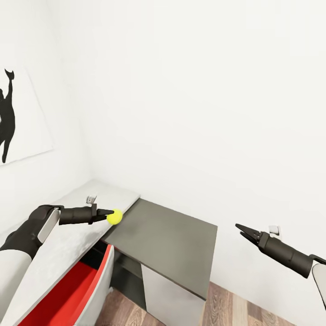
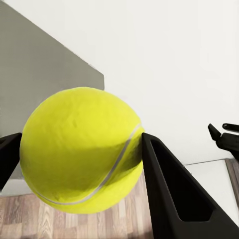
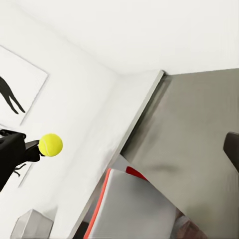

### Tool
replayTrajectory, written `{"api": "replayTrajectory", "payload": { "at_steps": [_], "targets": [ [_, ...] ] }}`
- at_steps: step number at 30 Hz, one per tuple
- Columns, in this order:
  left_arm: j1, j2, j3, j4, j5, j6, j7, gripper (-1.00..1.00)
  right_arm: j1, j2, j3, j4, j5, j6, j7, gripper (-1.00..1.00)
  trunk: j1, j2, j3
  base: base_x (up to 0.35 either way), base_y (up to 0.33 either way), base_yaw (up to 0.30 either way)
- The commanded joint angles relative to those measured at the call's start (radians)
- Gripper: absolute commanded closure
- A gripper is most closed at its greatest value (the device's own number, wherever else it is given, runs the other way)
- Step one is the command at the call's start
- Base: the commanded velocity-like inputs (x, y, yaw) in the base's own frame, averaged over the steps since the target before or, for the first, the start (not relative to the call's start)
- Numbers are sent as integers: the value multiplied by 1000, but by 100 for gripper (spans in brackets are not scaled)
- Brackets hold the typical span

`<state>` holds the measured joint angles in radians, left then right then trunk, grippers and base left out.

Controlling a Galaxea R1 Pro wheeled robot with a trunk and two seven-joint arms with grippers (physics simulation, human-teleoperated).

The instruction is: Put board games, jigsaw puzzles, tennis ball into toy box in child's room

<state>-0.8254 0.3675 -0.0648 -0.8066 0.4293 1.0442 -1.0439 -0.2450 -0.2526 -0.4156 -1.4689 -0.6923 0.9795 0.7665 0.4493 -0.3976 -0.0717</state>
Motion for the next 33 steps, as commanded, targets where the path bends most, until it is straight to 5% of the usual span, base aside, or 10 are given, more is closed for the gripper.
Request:
{"api": "replayTrajectory", "payload": {
  "at_steps": [1, 33],
  "targets": [
    [-1, 1, -3, 0, -1, 3, -7, 100, -1, 0, -1, 0, 3, 5, 4, -100, 1, -2, -3, 0, 0, 209],
    [-1, 1, 0, 0, -1, 3, -7, 100, 0, 3, 6, -10, 4, -4, 3, -100, 1, -2, -51, 0, 7, 49]
  ]
}}
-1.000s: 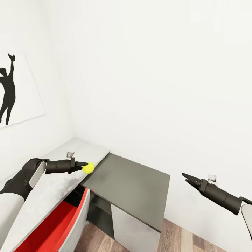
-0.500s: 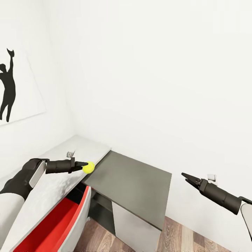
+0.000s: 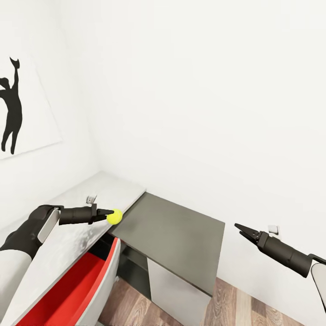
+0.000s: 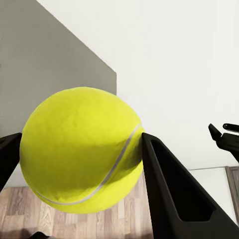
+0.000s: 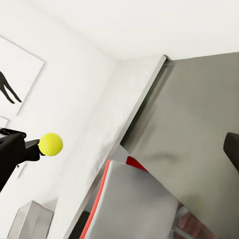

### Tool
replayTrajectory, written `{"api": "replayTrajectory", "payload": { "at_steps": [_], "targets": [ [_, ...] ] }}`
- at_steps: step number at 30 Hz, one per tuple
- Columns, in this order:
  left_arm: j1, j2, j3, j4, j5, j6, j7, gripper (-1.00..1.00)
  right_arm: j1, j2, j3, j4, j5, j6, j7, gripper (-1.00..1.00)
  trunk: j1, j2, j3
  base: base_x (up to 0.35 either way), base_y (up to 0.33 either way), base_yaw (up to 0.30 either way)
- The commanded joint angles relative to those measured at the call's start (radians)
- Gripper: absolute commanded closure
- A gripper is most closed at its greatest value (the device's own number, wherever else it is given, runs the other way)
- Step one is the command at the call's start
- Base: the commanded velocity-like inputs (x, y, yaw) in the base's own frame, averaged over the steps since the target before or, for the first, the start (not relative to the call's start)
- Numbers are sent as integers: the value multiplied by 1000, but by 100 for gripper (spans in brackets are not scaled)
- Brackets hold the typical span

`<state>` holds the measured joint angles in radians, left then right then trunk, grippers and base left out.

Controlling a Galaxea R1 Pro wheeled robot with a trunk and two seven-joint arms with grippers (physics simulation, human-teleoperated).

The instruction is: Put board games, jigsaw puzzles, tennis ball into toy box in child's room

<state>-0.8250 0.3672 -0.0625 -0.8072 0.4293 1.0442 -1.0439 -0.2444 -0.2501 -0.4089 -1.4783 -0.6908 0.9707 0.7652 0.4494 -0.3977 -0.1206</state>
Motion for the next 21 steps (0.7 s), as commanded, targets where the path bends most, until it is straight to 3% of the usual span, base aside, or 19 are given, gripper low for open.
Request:
{"api": "replayTrajectory", "payload": {
  "at_steps": [1, 17, 21],
  "targets": [
    [-1, 1, -2, 0, -1, 3, -7, 100, -1, 0, -2, 0, 2, 4, 5, -100, 1, -2, -2, 0, 5, 16],
    [-1, 1, -2, -1, -1, 3, -10, 100, -1, 1, 4, -21, 3, 0, 8, -100, 1, -2, 19, 0, 1, 105],
    [0, 1, -2, -5, -2, 3, -45, 100, 0, 1, 4, -22, 3, 0, 8, -100, 1, -2, 25, 0, 0, 165]
  ]
}}
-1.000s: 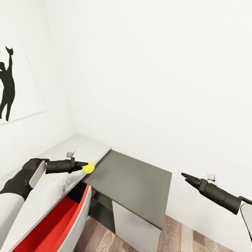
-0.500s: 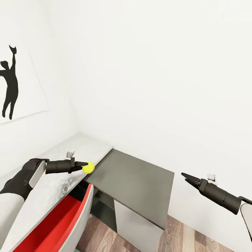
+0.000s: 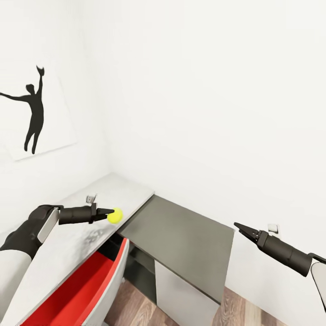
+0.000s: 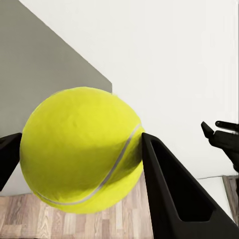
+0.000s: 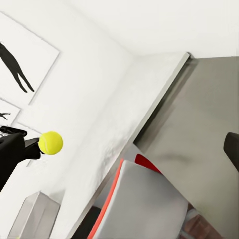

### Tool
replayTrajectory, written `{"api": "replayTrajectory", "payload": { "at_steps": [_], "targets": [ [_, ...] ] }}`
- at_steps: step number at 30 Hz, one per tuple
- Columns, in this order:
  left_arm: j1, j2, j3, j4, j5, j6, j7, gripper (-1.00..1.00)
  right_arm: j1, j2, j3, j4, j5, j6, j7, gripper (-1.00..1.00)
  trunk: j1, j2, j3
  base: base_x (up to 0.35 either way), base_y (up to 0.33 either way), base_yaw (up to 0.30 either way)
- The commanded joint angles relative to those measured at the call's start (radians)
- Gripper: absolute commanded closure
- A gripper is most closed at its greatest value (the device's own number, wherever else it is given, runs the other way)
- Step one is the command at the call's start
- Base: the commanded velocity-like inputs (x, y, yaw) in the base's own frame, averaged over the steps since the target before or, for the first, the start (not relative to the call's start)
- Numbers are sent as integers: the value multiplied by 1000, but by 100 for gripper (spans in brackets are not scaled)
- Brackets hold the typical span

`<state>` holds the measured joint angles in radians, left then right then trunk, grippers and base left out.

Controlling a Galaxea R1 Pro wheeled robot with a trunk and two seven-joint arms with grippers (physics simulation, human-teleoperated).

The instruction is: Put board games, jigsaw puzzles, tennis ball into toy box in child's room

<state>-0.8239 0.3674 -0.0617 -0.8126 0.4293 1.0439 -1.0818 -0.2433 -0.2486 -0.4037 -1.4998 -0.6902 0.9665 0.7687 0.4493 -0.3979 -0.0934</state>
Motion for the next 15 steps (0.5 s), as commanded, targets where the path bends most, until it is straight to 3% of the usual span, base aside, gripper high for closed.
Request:
{"api": "replayTrajectory", "payload": {
  "at_steps": [1, 15],
  "targets": [
    [-1, 1, -3, 0, -2, 3, -13, 100, -1, 0, -1, 0, 2, 4, 4, -100, 1, -2, -1, 0, 0, 175],
    [-1, 2, -3, 0, -4, 3, -42, 100, -1, 0, 0, 0, 3, 4, 3, -100, 1, -2, 19, 0, 0, 190]
  ]
}}
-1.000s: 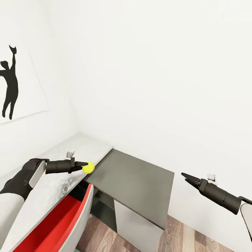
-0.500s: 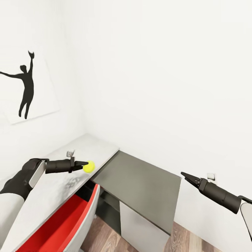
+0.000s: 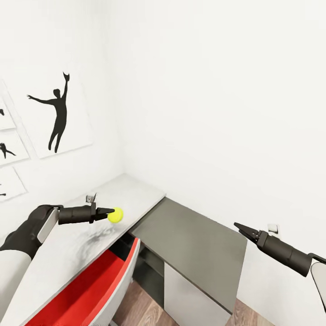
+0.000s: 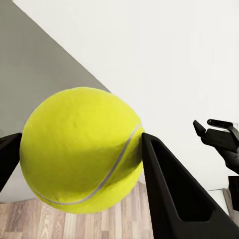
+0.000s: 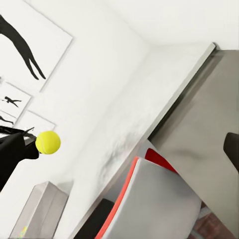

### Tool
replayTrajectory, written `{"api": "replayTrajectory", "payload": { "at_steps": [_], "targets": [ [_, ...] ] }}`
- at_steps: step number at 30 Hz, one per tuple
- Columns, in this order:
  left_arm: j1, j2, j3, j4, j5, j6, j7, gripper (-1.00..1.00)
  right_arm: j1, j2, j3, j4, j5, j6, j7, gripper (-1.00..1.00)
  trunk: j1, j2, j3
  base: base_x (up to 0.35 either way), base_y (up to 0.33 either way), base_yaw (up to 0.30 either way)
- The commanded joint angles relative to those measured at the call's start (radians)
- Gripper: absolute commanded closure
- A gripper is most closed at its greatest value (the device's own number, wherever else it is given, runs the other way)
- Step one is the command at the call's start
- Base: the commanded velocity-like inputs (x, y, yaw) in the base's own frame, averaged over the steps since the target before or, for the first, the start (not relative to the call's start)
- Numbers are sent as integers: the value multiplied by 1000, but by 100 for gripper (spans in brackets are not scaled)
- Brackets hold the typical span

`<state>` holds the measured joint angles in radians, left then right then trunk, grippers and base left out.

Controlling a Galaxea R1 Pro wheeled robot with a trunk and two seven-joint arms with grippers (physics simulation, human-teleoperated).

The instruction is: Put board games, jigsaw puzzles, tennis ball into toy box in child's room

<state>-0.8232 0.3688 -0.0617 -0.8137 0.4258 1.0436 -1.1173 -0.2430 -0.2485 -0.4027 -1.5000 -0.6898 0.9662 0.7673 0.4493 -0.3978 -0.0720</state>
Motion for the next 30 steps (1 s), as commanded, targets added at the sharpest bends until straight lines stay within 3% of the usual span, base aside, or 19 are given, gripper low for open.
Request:
{"api": "replayTrajectory", "payload": {
  "at_steps": [1, 30],
  "targets": [
    [-1, 0, -3, 1, -1, 4, -7, 100, -1, 0, -1, 0, 2, 4, 4, -100, 1, -2, -1, 0, 0, 200],
    [-1, 0, -3, 1, -1, 3, -7, 100, -1, 0, 1, 0, 3, 3, 2, -100, 1, -2, 34, -33, 9, 216]
  ]
}}
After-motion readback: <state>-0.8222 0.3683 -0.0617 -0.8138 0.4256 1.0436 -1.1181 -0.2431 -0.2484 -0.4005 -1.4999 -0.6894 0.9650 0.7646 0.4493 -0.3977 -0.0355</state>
